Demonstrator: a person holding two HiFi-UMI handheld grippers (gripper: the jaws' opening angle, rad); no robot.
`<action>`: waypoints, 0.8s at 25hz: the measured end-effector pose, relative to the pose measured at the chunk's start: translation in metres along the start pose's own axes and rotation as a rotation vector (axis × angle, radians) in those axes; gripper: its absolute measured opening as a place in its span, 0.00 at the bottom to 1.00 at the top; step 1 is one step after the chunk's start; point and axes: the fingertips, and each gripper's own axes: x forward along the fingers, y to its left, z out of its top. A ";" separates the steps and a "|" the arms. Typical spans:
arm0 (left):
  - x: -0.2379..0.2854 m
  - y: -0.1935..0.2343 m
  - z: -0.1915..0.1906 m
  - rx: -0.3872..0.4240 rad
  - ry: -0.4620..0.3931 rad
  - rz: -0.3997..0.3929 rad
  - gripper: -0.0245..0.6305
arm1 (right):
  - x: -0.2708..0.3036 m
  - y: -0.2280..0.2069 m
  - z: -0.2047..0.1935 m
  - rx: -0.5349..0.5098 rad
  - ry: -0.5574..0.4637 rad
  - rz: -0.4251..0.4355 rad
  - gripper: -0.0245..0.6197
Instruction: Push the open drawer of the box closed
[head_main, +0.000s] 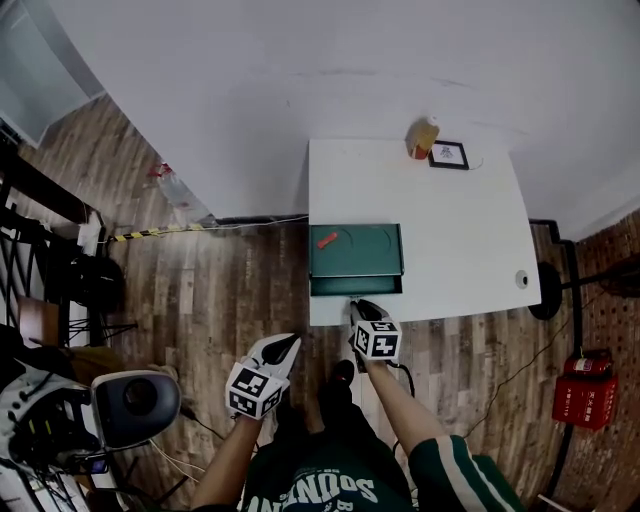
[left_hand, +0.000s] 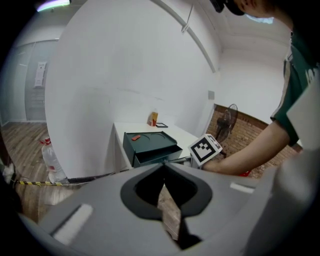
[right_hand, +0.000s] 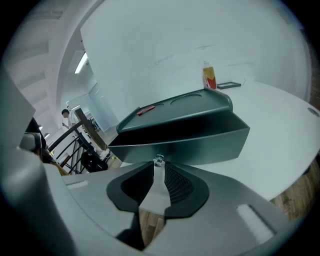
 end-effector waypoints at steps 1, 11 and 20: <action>0.000 0.000 -0.001 -0.004 0.001 0.003 0.12 | 0.004 -0.001 0.004 -0.002 -0.004 0.002 0.15; -0.013 0.004 -0.020 -0.045 0.023 0.029 0.12 | 0.025 -0.006 0.031 -0.018 0.001 -0.013 0.15; -0.015 0.001 -0.022 -0.054 0.010 0.030 0.12 | 0.026 -0.007 0.028 -0.020 0.018 0.009 0.15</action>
